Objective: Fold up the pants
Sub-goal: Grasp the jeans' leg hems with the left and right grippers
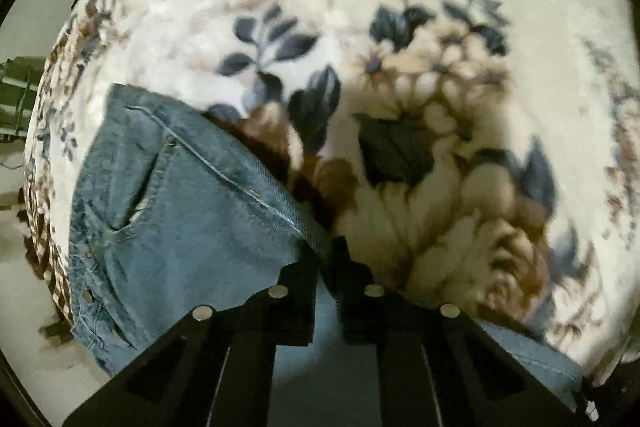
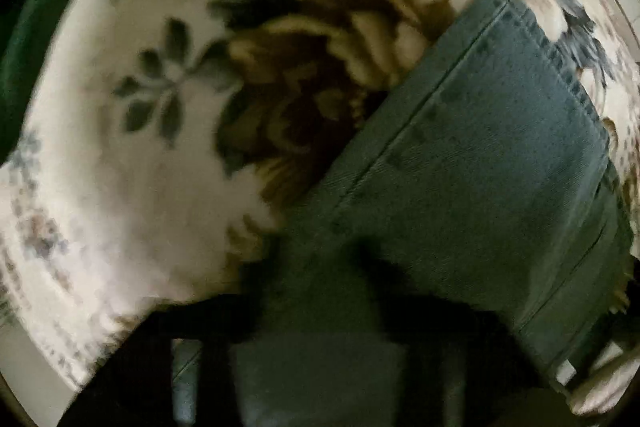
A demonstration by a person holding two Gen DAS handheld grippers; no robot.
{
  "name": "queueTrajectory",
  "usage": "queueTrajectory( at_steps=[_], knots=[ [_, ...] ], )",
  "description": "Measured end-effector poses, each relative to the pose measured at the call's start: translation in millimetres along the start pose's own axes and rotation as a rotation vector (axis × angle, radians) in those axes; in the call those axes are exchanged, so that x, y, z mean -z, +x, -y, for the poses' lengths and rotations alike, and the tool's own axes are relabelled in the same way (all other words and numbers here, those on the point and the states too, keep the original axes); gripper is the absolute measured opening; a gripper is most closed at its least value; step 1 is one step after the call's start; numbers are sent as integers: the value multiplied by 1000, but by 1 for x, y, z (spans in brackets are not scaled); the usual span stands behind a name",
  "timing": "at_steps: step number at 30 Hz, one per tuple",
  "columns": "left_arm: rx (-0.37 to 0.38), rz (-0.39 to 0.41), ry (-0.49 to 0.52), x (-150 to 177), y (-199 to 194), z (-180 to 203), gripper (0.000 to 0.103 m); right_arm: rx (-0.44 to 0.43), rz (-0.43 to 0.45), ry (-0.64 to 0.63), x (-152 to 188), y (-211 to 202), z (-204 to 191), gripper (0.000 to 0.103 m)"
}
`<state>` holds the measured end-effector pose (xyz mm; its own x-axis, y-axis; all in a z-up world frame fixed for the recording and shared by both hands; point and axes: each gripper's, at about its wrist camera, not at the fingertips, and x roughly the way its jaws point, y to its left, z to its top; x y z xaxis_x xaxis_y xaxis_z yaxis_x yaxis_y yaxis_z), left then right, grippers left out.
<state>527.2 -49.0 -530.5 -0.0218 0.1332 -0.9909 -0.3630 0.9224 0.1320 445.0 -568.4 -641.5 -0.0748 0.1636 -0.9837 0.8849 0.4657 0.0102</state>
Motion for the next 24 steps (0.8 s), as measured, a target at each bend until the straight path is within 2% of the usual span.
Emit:
queueTrajectory(
  at_steps=[3, 7, 10, 13, 14, 17, 21, 22, 24],
  knots=[
    [75, 77, -35, 24, -56, -19, 4, -64, 41, -52, 10, -23, 7, 7],
    [160, 184, -84, 65, -123, -59, 4, -225, 112, -125, 39, -79, 23, 7],
    [211, 258, -123, 88, -140, -100, 4, -358, 167, -169, 74, -138, 40, 7],
    [248, 303, -152, 112, -149, -115, 4, -457, 243, -225, 104, -187, 73, 6],
    [256, 308, -160, 117, -141, -125, 4, -467, 266, -251, 114, -198, 86, 6],
    [246, 314, -172, 164, -129, -146, 4, -454, 297, -313, 149, -212, 142, 6],
    [185, 241, -187, 231, -78, -168, 4, -345, 268, -383, 180, -167, 199, 7],
    [149, 172, -206, 246, -59, -171, 4, -310, 239, -390, 184, -149, 214, 7],
    [120, 99, -235, 270, -20, -180, 4, -255, 184, -378, 188, -116, 232, 6]
  ],
)
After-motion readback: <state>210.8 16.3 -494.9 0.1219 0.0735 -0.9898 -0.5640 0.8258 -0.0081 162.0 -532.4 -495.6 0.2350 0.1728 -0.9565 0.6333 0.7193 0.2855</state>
